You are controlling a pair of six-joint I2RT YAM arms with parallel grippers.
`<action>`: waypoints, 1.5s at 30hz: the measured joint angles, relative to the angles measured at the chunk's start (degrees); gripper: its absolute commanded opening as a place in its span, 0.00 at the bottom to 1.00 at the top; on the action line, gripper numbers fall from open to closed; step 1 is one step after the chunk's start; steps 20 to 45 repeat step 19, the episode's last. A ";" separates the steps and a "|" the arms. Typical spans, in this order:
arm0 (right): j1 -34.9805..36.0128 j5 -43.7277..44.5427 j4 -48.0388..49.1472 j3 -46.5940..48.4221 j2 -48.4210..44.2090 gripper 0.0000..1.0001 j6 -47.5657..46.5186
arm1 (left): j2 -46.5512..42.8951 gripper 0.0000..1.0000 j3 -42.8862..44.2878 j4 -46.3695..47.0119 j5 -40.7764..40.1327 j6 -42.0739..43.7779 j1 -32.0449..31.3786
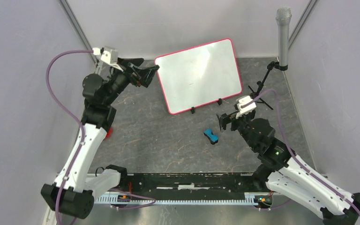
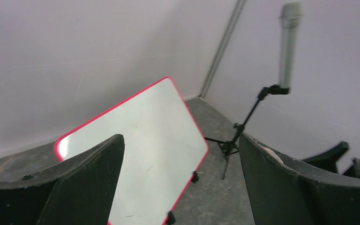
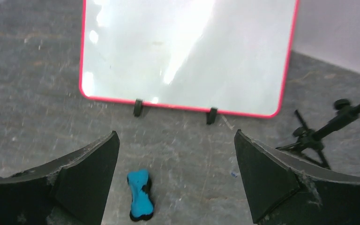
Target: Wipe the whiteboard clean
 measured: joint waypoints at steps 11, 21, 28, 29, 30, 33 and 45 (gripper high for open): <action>0.00 5.86 2.16 1.53 -7.87 0.98 -5.86 | -24.52 1.00 -9.09 0.94 8.24 -5.29 -0.85; 0.00 7.52 3.52 1.90 -11.41 0.98 -6.78 | -32.28 1.00 -8.35 -5.70 5.64 0.04 -0.85; 0.00 7.52 3.52 1.90 -11.41 0.98 -6.78 | -32.28 1.00 -8.35 -5.70 5.64 0.04 -0.85; 0.00 7.52 3.52 1.90 -11.41 0.98 -6.78 | -32.28 1.00 -8.35 -5.70 5.64 0.04 -0.85; 0.00 7.52 3.52 1.90 -11.41 0.98 -6.78 | -32.28 1.00 -8.35 -5.70 5.64 0.04 -0.85; 0.00 7.52 3.52 1.90 -11.41 0.98 -6.78 | -32.28 1.00 -8.35 -5.70 5.64 0.04 -0.85; 0.00 7.52 3.52 1.90 -11.41 0.98 -6.78 | -32.28 1.00 -8.35 -5.70 5.64 0.04 -0.85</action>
